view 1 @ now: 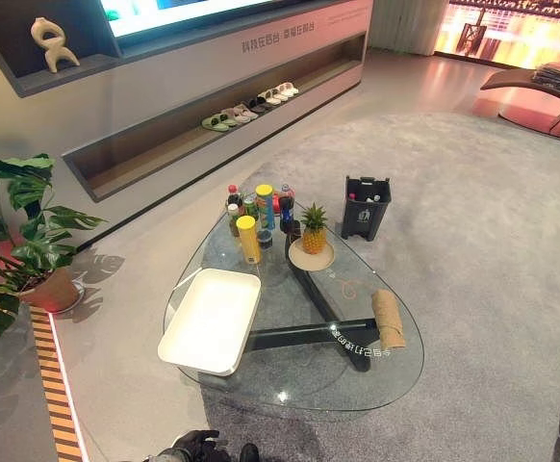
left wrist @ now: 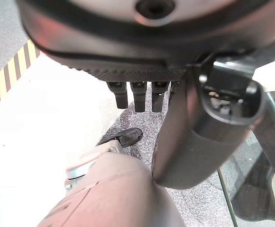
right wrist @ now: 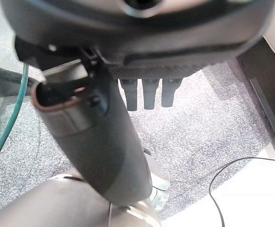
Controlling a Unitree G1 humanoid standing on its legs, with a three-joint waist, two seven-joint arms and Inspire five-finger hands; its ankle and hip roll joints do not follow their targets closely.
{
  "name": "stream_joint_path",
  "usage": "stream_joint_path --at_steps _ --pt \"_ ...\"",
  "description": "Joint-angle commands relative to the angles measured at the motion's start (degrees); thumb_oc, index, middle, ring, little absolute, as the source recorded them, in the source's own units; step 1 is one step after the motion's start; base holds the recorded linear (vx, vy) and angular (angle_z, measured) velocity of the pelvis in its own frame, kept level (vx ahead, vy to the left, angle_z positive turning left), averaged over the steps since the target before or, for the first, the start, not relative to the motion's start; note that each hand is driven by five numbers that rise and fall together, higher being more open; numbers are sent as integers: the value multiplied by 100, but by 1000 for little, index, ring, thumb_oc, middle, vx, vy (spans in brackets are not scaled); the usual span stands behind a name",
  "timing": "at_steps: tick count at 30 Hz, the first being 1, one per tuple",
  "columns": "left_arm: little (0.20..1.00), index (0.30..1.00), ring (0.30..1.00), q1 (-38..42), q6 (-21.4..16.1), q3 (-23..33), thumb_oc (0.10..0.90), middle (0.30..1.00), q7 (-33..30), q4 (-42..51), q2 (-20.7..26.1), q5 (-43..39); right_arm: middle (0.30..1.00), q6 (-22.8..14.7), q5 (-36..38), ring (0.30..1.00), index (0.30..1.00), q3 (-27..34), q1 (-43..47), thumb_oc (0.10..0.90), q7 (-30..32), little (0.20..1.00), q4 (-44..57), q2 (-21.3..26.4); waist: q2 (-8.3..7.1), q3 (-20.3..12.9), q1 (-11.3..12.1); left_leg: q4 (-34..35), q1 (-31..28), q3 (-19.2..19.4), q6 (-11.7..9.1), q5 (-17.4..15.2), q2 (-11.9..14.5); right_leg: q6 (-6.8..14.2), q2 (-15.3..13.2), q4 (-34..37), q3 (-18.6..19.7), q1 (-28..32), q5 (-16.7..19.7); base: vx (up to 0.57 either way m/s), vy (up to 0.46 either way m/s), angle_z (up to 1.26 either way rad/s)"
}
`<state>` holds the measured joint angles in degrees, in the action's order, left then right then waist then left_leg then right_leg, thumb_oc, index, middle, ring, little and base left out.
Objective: Wipe the table with a cloth and put it in the basket.
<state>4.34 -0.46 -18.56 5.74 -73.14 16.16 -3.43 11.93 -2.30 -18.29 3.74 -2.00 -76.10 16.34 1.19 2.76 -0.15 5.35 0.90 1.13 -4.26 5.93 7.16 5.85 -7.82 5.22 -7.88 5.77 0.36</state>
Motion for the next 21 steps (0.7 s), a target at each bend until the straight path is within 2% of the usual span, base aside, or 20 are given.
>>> stream_joint_path --at_steps 1,21 --pt "900 900 900 322 -7 -111 800 900 63 -295 -126 65 900 -33 6 900 900 -125 388 800 21 900 -217 -71 -147 403 161 -35 -388 260 -56 -433 174 217 -457 -72 -231 -199 311 0 0 0" --pt "900 900 900 319 -48 -114 800 900 77 -266 -114 11 900 -57 -17 900 900 -128 383 800 15 900 -268 -53 -111 399 162 -35 -422 257 -64 -445 183 212 -448 -58 -244 -156 298 0 0 0"
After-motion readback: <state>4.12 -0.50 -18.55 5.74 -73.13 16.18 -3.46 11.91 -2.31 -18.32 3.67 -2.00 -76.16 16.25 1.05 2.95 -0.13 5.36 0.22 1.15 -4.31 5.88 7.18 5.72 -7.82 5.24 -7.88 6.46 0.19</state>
